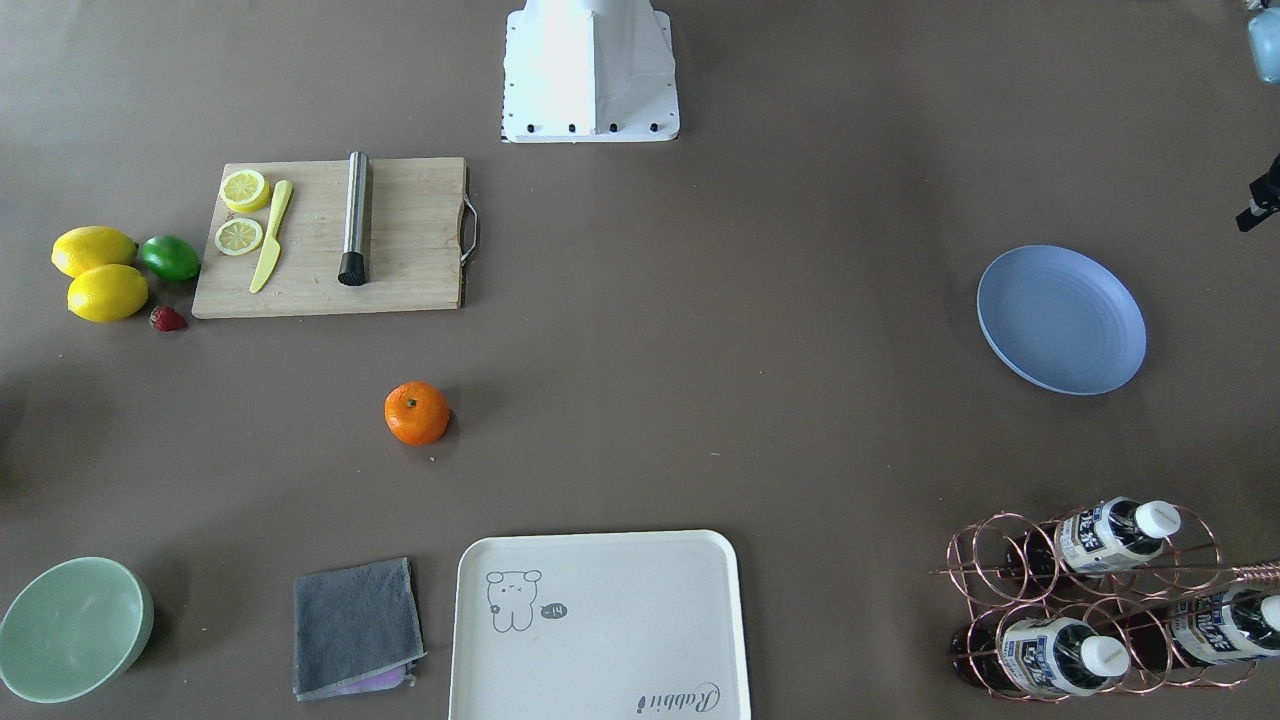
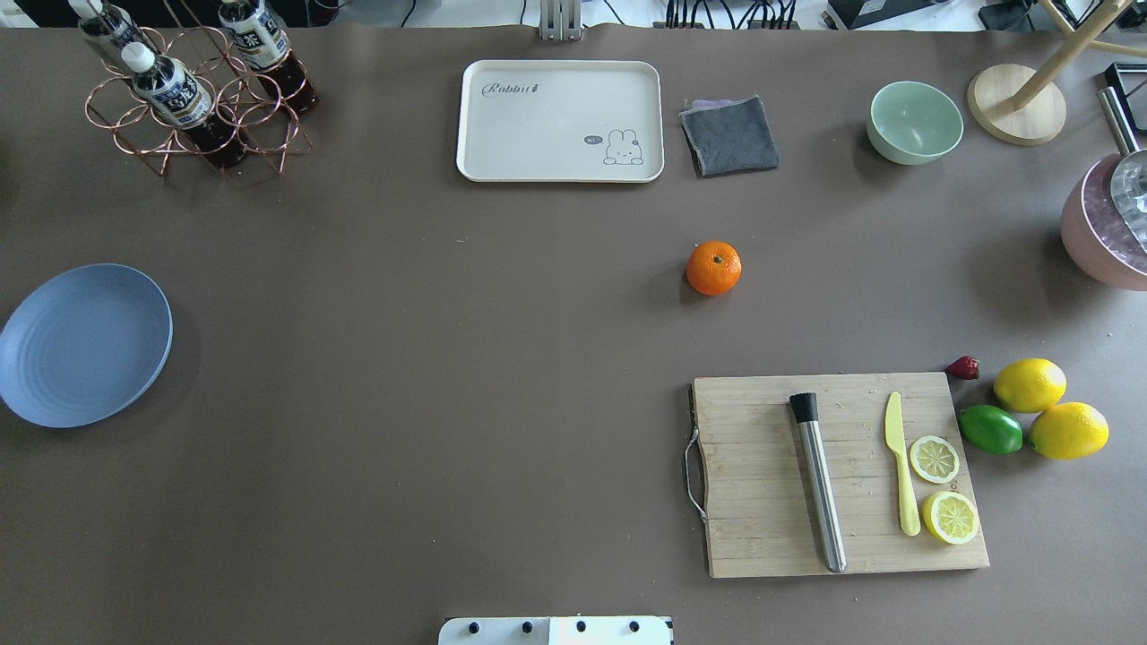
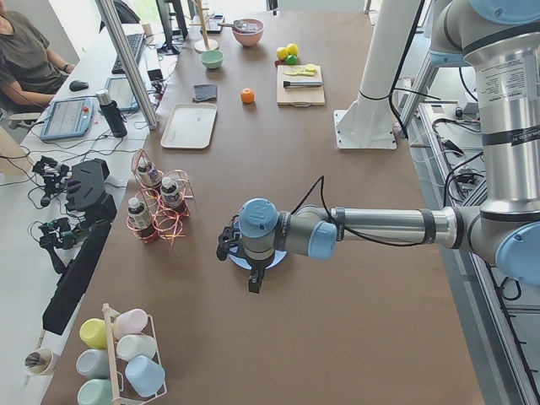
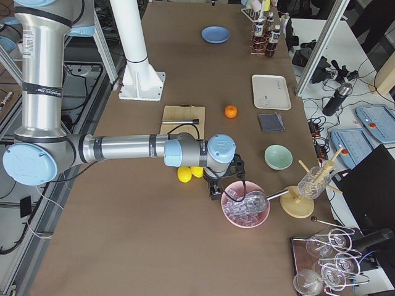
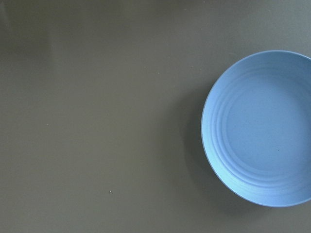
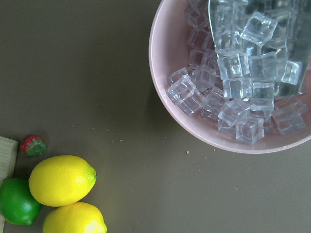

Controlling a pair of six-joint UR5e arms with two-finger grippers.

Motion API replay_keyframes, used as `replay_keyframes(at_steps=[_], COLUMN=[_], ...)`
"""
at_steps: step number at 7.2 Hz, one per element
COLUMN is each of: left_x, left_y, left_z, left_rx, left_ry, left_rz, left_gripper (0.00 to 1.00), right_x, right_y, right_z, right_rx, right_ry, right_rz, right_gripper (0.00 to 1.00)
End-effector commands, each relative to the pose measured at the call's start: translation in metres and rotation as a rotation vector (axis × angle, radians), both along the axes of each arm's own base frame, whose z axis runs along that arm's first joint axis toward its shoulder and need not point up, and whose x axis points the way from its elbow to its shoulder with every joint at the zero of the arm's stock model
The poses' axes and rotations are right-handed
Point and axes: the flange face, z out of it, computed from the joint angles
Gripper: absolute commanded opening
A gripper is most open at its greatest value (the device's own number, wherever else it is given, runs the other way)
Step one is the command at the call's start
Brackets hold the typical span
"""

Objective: Pick orange to plate

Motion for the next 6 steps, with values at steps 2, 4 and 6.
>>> replay_keyframes(at_steps=[2,4,6], left_x=[0.094,0.117,0.131], left_y=[-0.028,-0.042,-0.043], left_z=[0.037,0.042,0.045], left_rx=[0.003,0.009,0.002], left_ry=[0.077,0.055,0.053], left_rz=[-0.038,-0.015,0.009], left_gripper=[0.98,0.94,0.75], right_x=[-0.015,-0.021,-0.023], right_y=[0.011,0.017,0.017], right_z=[0.006,0.010,0.011], right_rx=[0.104,0.123,0.123], right_ry=[-0.011,-0.018,-0.018], right_rz=[-0.036,-0.047,-0.052], right_gripper=[1.00,1.00,1.00])
